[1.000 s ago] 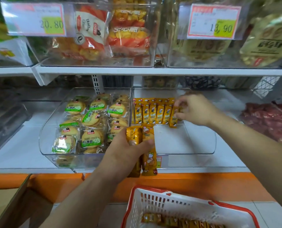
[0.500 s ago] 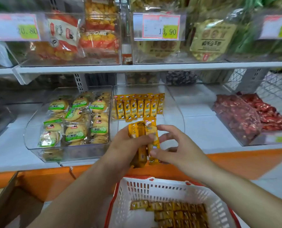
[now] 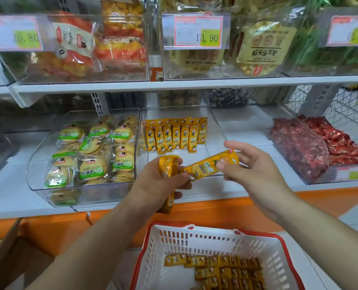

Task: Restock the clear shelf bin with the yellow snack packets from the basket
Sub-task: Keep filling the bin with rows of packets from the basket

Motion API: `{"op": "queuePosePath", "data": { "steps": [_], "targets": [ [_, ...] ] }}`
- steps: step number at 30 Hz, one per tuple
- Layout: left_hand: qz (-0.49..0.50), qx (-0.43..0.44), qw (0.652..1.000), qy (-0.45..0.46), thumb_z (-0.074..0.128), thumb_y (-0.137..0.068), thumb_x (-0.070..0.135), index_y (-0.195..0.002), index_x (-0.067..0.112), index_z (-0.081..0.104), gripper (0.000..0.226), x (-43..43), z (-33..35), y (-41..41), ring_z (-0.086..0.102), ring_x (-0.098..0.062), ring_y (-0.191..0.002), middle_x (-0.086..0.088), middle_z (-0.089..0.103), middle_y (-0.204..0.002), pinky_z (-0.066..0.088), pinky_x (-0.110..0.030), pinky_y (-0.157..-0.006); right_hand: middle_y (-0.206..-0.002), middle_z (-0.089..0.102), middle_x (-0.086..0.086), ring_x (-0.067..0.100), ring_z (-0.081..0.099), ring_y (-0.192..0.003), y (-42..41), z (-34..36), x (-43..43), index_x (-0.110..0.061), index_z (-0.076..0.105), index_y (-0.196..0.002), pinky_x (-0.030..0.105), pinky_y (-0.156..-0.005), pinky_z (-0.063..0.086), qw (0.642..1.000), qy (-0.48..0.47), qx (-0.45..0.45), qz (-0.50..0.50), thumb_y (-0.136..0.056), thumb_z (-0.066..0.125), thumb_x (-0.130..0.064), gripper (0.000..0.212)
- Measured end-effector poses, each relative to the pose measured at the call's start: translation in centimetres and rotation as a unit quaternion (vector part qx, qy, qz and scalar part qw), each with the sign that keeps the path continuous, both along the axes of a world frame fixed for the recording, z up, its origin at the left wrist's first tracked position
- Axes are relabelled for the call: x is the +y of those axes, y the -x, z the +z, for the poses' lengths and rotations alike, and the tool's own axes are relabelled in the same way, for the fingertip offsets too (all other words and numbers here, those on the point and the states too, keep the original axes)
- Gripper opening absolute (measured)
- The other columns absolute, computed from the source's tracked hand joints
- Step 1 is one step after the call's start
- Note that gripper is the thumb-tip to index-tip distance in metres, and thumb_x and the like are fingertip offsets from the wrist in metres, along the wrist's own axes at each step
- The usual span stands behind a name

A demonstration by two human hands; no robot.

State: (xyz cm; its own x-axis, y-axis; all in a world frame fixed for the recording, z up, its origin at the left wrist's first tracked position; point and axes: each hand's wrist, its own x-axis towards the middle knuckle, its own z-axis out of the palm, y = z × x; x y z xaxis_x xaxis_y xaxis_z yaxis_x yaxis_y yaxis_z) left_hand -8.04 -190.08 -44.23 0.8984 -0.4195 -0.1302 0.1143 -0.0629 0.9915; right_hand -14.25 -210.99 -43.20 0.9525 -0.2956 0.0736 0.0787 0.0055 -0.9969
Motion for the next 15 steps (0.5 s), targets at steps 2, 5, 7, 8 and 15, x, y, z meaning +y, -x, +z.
{"op": "queuePosePath", "data": {
  "steps": [2, 5, 7, 8, 15],
  "targets": [
    [-0.02, -0.007, 1.0, -0.01, 0.073, -0.092, 0.015, -0.118, 0.019, 0.062, 0.029, 0.0, -0.2, 0.1, 0.078, -0.02, -0.086, -0.002, 0.079, -0.097, 0.061, -0.025, -0.063, -0.089, 0.074, -0.005, 0.012, 0.067, -0.072, -0.5, 0.4, -0.3, -0.016, 0.07, -0.112, 0.03, -0.075, 0.058, 1.0, 0.02, -0.02, -0.014, -0.08, 0.077, -0.003, 0.036],
    [-0.047, -0.028, 0.998, -0.044, 0.073, -0.084, 0.042, -0.12, 0.025, 0.057, 0.043, 0.3, -0.1, -0.1, 0.078, -0.018, -0.083, -0.001, 0.077, -0.104, 0.063, -0.03, -0.063, -0.095, 0.075, 0.0, 0.012, 0.07, -0.077, -1.7, 1.5, -1.4, -0.017, 0.073, -0.104, 0.026, -0.079, 0.057, 0.997, 0.068, -0.035, -0.012, -0.081, 0.075, 0.002, 0.031],
    [-0.05, -0.062, 0.993, -0.087, 0.069, -0.075, 0.056, -0.12, 0.034, 0.055, 0.052, 0.9, 0.1, -0.6, 0.078, -0.018, -0.077, -0.001, 0.075, -0.105, 0.062, -0.034, -0.062, -0.094, 0.075, -0.002, 0.007, 0.071, -0.078, -3.2, 2.4, -2.4, -0.021, 0.071, -0.099, 0.019, -0.073, 0.056, 0.989, 0.143, -0.037, -0.006, -0.078, 0.077, 0.004, 0.033],
    [-0.047, -0.077, 0.991, -0.099, 0.069, -0.073, 0.058, -0.12, 0.039, 0.054, 0.054, 1.1, 0.2, -1.0, 0.077, -0.018, -0.074, -0.002, 0.075, -0.102, 0.062, -0.035, -0.061, -0.091, 0.073, -0.005, 0.003, 0.07, -0.076, -4.3, 2.8, -2.8, -0.023, 0.07, -0.095, 0.015, -0.068, 0.054, 0.982, 0.186, -0.039, 0.0, -0.076, 0.079, 0.004, 0.034],
    [-0.003, -0.1, 0.991, -0.093, 0.071, -0.09, 0.041, -0.106, 0.031, 0.055, 0.025, 1.9, -0.1, -2.8, 0.065, -0.004, -0.058, 0.014, 0.066, -0.064, 0.048, -0.015, -0.049, -0.102, 0.07, 0.0, 0.023, 0.064, -0.098, -15.3, 2.1, -5.8, -0.026, 0.07, -0.107, 0.038, -0.084, 0.053, 0.78, 0.626, -0.01, -0.005, -0.075, 0.083, -0.027, 0.035]
  ]
}}
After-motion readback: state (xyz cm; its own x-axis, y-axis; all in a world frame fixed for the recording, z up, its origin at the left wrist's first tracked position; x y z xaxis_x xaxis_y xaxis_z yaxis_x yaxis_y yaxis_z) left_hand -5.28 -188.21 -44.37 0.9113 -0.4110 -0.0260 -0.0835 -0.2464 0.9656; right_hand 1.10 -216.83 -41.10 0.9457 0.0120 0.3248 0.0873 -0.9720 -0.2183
